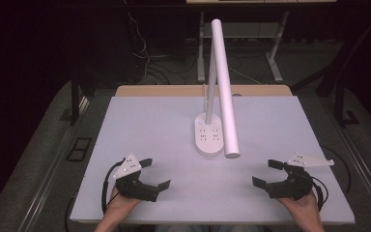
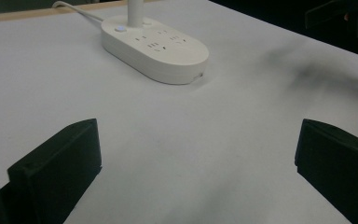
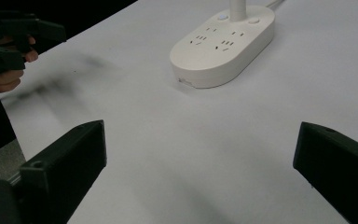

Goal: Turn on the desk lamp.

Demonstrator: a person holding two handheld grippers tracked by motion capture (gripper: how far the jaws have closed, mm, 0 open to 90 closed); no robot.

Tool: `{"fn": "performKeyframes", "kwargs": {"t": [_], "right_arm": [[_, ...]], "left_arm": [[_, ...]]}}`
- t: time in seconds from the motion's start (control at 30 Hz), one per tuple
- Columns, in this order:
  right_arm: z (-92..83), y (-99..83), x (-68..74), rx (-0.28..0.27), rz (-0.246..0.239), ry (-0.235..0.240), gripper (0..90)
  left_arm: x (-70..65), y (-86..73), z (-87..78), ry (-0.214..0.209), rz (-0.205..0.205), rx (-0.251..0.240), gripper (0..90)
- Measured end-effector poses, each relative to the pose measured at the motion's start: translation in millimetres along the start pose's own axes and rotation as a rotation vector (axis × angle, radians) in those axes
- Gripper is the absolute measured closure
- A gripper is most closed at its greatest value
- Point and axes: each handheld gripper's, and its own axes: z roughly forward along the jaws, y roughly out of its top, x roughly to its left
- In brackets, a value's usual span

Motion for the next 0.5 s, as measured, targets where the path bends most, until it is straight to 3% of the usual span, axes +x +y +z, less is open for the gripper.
{"fn": "performKeyframes", "kwargs": {"t": [0.5], "right_arm": [[0.3, -0.4, -0.8, 0.016, 0.000, 0.007, 2.2]], "left_arm": [[-0.6, -0.5, 1.8, -0.004, 0.006, 0.003, 0.0]]}}
